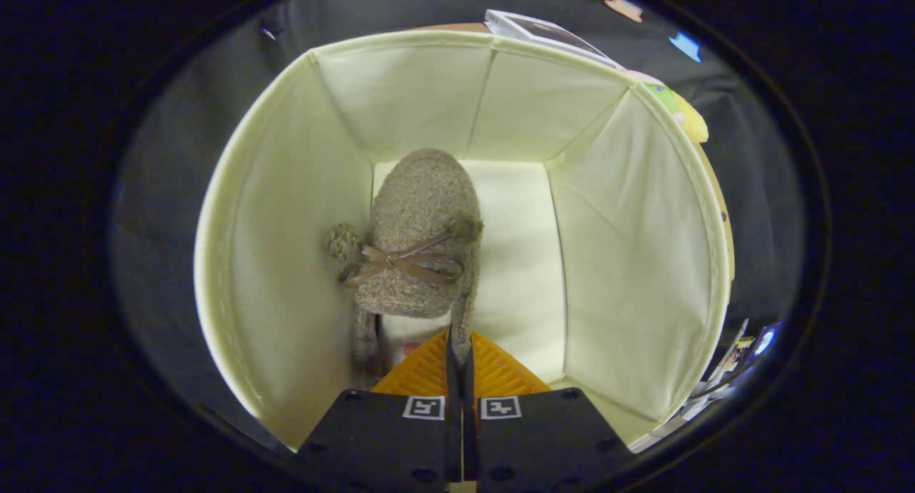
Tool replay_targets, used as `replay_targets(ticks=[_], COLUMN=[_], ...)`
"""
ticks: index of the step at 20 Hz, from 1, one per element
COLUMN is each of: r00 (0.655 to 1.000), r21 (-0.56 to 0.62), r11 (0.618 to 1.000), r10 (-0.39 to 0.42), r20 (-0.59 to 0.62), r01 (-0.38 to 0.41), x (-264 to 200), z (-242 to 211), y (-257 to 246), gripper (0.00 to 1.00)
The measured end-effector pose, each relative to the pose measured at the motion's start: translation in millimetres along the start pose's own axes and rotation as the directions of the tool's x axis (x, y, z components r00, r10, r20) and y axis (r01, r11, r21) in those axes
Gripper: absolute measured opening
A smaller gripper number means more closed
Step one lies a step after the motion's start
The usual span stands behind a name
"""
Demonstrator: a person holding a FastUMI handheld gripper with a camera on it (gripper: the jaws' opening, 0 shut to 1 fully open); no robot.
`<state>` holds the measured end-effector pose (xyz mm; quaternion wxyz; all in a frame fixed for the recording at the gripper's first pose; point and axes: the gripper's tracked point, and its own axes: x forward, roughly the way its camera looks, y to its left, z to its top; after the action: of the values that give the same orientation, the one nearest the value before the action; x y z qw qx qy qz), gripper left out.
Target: Open the storage box then place both shoes into the box .Put the left shoe in first, then the right shoe, with the right side of both shoes facing outward in a uniform manner.
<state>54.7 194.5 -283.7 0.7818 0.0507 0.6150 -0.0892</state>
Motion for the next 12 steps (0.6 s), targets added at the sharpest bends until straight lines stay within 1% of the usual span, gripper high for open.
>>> replay_targets(ticks=[1,3,5,6,8,9,11,12], r00=[1.000,1.000,0.999,1.000,0.998,0.996,0.991,0.991], r21=[-0.002,-0.009,0.002,0.002,0.019,0.037,0.064,0.079], r11=[1.000,1.000,0.999,1.000,0.998,0.995,0.989,0.988], r10=[-0.001,0.016,0.036,0.026,0.063,0.091,0.134,0.131], r20=[-0.003,-0.018,-0.008,-0.004,0.002,0.010,0.009,0.008], r01=[0.001,-0.016,-0.036,-0.026,-0.063,-0.091,-0.134,-0.131], x=[3,2,-3,-9,-19,-27,-43,-51], z=[-3,-7,-8,-8,-8,-9,-11,-13], y=[-1,-2,-4,-12,-18,-21,-27,-37], gripper=[0.04,0.12,0.42,0.57,0.87,1.00,1.00,1.00])
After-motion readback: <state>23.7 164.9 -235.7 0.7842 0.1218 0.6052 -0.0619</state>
